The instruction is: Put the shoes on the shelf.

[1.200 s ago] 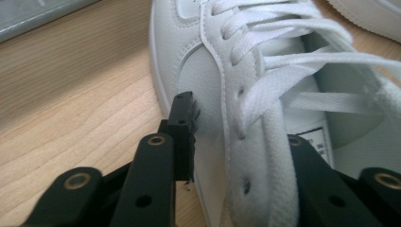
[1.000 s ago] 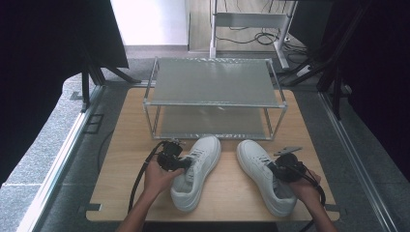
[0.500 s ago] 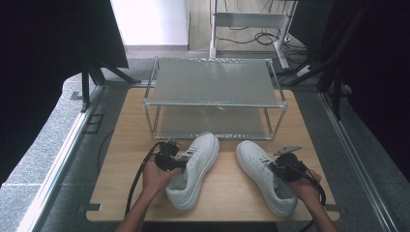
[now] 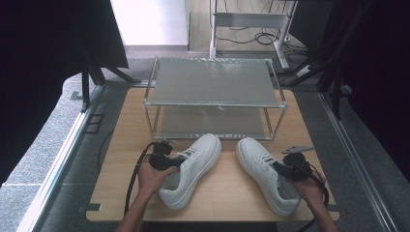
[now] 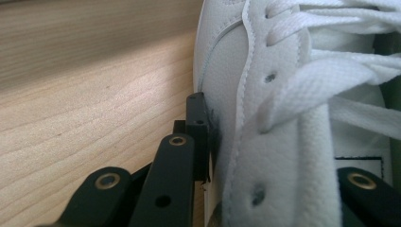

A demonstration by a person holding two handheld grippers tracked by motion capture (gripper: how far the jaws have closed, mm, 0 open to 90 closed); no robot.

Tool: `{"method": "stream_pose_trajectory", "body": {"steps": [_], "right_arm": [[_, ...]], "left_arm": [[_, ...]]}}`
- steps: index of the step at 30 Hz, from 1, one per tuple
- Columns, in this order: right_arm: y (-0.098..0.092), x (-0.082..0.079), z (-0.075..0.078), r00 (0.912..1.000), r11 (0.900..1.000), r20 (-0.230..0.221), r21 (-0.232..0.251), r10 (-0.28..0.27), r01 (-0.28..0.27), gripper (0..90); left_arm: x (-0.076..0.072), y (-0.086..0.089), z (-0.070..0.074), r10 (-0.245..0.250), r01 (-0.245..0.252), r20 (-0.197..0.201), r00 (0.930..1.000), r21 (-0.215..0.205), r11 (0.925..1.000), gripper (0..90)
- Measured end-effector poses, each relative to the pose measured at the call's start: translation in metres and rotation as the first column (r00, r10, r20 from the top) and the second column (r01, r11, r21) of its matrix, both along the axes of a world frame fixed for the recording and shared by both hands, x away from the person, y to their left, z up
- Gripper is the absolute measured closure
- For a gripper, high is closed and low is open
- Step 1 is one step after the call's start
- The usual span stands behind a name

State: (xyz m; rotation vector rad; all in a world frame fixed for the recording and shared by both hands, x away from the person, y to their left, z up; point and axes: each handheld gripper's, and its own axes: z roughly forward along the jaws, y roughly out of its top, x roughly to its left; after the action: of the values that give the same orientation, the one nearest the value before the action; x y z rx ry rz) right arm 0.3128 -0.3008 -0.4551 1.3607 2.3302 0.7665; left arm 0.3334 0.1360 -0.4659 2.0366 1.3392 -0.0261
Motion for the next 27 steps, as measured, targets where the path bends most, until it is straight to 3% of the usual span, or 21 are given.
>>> {"method": "stream_pose_trajectory", "body": {"steps": [1,4,7,8,9,12,14,16,17,19,20,21,22,23,25,27], "right_arm": [[0.0,0.0,0.0,1.0,1.0,0.0,0.0,0.0,0.0,87.3],[-0.005,-0.005,0.006,0.9999,0.998,0.013,0.06,0.008,-0.009,87.3],[-0.009,-0.009,0.012,0.9996,0.993,0.028,0.118,0.008,-0.011,87.3],[-0.009,-0.009,0.012,0.9996,0.993,0.028,0.118,0.008,-0.011,87.3],[-0.012,-0.013,0.017,0.9991,0.986,0.042,0.167,0.007,-0.013,87.3],[-0.014,-0.015,0.02,0.9987,0.979,0.051,0.201,0.005,-0.015,87.3],[-0.017,-0.018,0.025,0.9979,0.967,0.065,0.256,0.002,-0.019,87.3],[-0.018,-0.018,0.026,0.9975,0.962,0.071,0.274,0.002,-0.021,87.3],[-0.02,-0.02,0.029,0.9964,0.948,0.085,0.318,0.001,-0.028,87.3],[-0.021,-0.02,0.032,0.9953,0.936,0.097,0.349,0.006,-0.04,87.3],[-0.021,-0.02,0.032,0.9953,0.936,0.097,0.349,0.006,-0.04,87.3],[-0.022,-0.021,0.034,0.9947,0.929,0.103,0.368,0.007,-0.045,87.4],[-0.022,-0.023,0.038,0.9928,0.915,0.12,0.4,0.006,-0.054,87.4],[-0.022,-0.023,0.038,0.9928,0.915,0.12,0.4,0.006,-0.054,87.4],[-0.022,-0.024,0.044,0.9908,0.896,0.134,0.438,0.016,-0.074,87.4],[-0.022,-0.025,0.046,0.9902,0.891,0.138,0.447,0.021,-0.081,87.4]], "left_arm": [[0.0,0.0,0.0,0.0,0.0,0.0,1.0,0.0,1.0,82.3],[-0.006,0.009,0.011,-0.006,0.006,0.014,0.9999,-0.055,0.9984,82.3],[-0.009,0.015,0.018,-0.018,0.02,0.026,0.9995,-0.089,0.9958,82.3],[-0.009,0.015,0.018,-0.018,0.02,0.026,0.9995,-0.089,0.9958,82.4],[-0.011,0.019,0.023,-0.021,0.026,0.039,0.999,-0.108,0.9938,82.4],[-0.014,0.023,0.027,-0.018,0.025,0.054,0.9984,-0.129,0.9913,82.4],[-0.017,0.029,0.033,-0.009,0.021,0.07,0.9975,-0.172,0.9849,82.4],[-0.018,0.031,0.034,-0.008,0.021,0.075,0.9971,-0.186,0.9823,82.4],[-0.02,0.034,0.038,-0.001,0.02,0.084,0.9964,-0.214,0.9766,82.4],[-0.022,0.038,0.042,0.0,0.023,0.094,0.9956,-0.239,0.9709,82.4],[-0.022,0.038,0.042,0.0,0.023,0.094,0.9956,-0.239,0.9709,82.4],[-0.024,0.04,0.045,0.001,0.024,0.1,0.995,-0.247,0.9687,82.4],[-0.026,0.041,0.047,0.003,0.024,0.107,0.9943,-0.248,0.9685,82.4],[-0.028,0.042,0.051,0.006,0.024,0.117,0.9931,-0.248,0.9684,82.4],[-0.033,0.044,0.06,0.003,0.035,0.143,0.9897,-0.265,0.9635,82.4],[-0.034,0.045,0.064,0.0,0.043,0.15,0.9887,-0.28,0.9591,82.5]]}}
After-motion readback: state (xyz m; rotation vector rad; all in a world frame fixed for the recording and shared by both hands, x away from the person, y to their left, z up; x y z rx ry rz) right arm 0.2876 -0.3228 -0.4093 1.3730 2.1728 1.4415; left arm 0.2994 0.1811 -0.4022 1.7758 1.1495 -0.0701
